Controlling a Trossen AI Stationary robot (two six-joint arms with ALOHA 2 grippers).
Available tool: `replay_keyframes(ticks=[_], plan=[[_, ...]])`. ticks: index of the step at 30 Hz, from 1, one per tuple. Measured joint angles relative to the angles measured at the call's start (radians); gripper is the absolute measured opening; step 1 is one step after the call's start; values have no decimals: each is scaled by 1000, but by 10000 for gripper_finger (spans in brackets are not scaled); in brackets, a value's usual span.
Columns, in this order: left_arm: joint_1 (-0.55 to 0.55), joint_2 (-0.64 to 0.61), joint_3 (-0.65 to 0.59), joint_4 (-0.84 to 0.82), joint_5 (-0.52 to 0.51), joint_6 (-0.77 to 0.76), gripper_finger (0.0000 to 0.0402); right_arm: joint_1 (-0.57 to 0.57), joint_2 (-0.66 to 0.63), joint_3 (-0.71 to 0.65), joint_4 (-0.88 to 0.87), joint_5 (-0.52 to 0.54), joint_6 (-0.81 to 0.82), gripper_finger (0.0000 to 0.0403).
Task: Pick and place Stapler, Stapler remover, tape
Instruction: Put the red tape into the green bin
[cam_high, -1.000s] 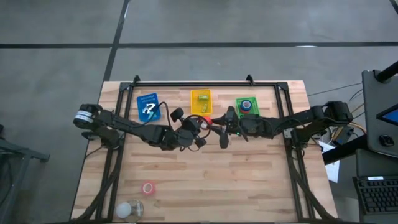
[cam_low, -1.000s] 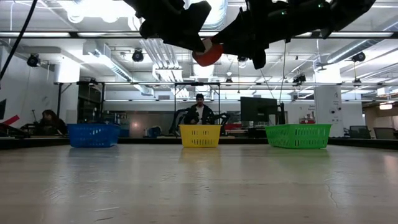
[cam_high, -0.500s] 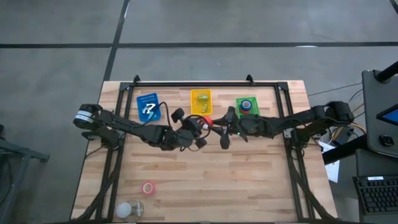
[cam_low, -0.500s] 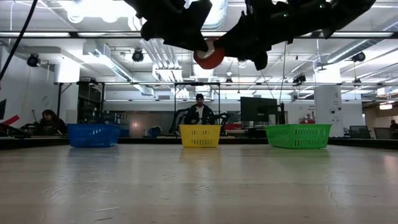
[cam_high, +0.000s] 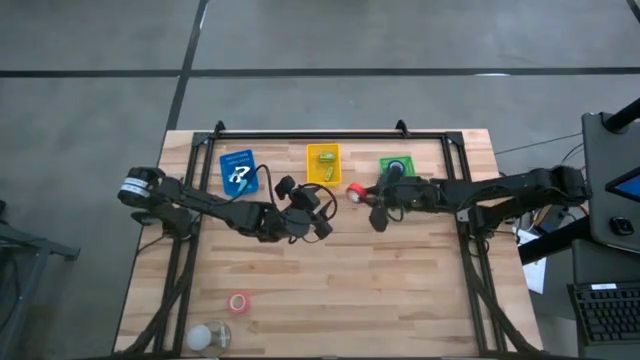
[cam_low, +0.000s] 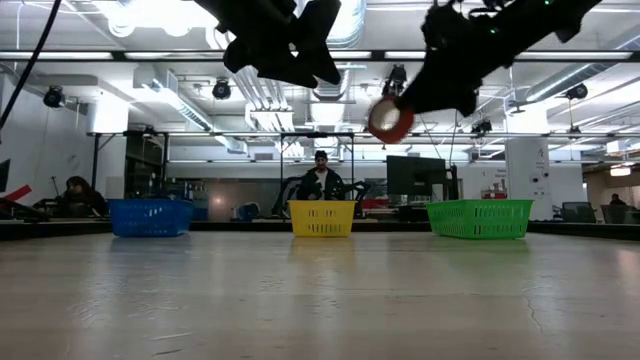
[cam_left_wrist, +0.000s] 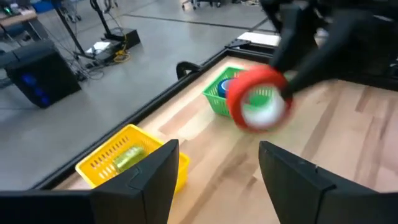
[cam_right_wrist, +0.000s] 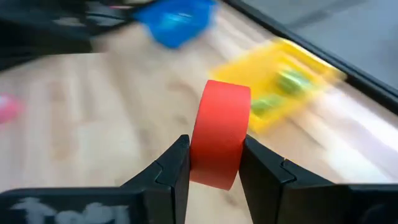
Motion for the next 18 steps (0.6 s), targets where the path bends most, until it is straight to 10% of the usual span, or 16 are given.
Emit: replay_keyframes(ticks=[7, 18], plan=[[-1, 0, -21, -6, 27, -49, 225, -21, -122, 0, -395, 292, 218, 111], [-1, 0, -30, -4, 27, -83, 225, -109, -75, -2, -637, 322, 420, 112]])
